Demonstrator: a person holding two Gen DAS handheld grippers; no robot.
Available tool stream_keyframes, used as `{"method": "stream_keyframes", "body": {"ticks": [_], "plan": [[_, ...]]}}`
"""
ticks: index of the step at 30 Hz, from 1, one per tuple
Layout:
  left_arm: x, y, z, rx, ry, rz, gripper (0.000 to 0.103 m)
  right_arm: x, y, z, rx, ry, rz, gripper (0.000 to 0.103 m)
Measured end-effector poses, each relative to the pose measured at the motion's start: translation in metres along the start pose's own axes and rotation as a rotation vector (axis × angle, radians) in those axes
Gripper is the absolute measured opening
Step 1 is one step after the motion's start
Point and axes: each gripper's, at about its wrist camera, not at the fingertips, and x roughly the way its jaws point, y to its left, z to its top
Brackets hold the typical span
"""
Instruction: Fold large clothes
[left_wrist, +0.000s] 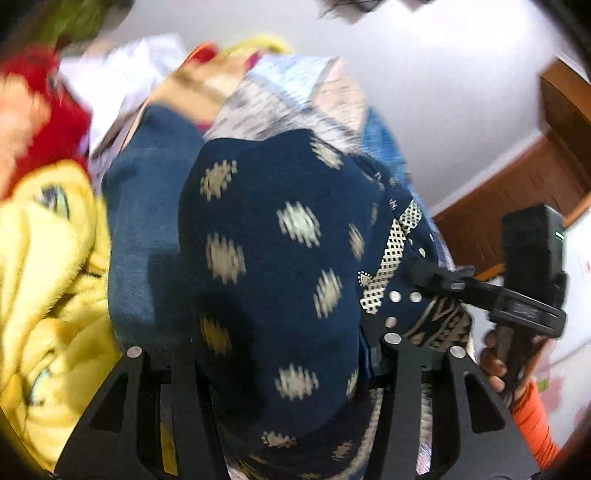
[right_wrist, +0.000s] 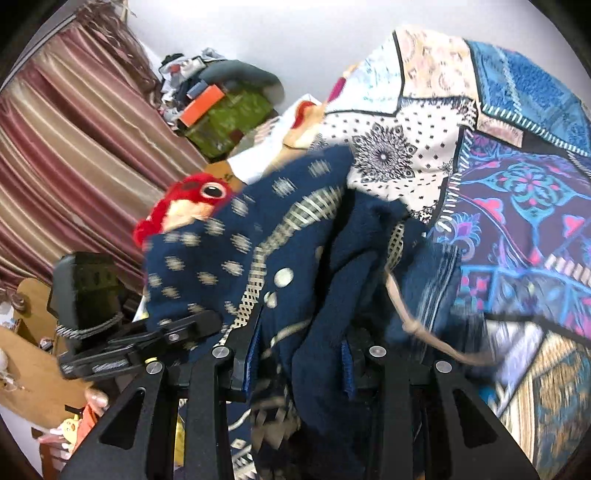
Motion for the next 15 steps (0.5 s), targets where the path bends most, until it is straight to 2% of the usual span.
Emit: {"method": "stream_keyframes", "body": {"ticks": [1, 3, 5, 10, 12, 14, 15], "plan": [[0.006, 0.01, 0.003, -0.029, 0.0, -0.006, 0.057, 0.003, -0.005, 0.001, -0.009, -0.001, -0.008, 0.032], [0.009, 0.026, 0.007, -0.087, -0.014, -0.066, 0.063, 0.011, -0.013, 0.004, -0.027, 0.004, -0.009, 0.032], [0.008, 0.029, 0.006, -0.096, -0.014, -0.08, 0.066, 0.012, -0.017, 0.0, -0.042, 0.011, -0.008, 0.032], [-0.013, -0.008, -0.009, 0.058, -0.04, 0.104, 0.069, -0.015, 0.008, -0.011, -0.108, -0.022, -0.061, 0.032], [-0.023, -0.015, -0.018, 0.067, -0.048, 0.161, 0.075, -0.026, 0.019, -0.017, -0.125, -0.044, -0.075, 0.034], [-0.026, -0.018, -0.024, 0.083, -0.054, 0.203, 0.081, -0.037, 0.031, -0.026, -0.144, -0.062, -0.092, 0.046], [-0.031, -0.023, -0.03, 0.098, -0.055, 0.225, 0.086, -0.041, 0.035, -0.031, -0.152, -0.065, -0.086, 0.062]]}}
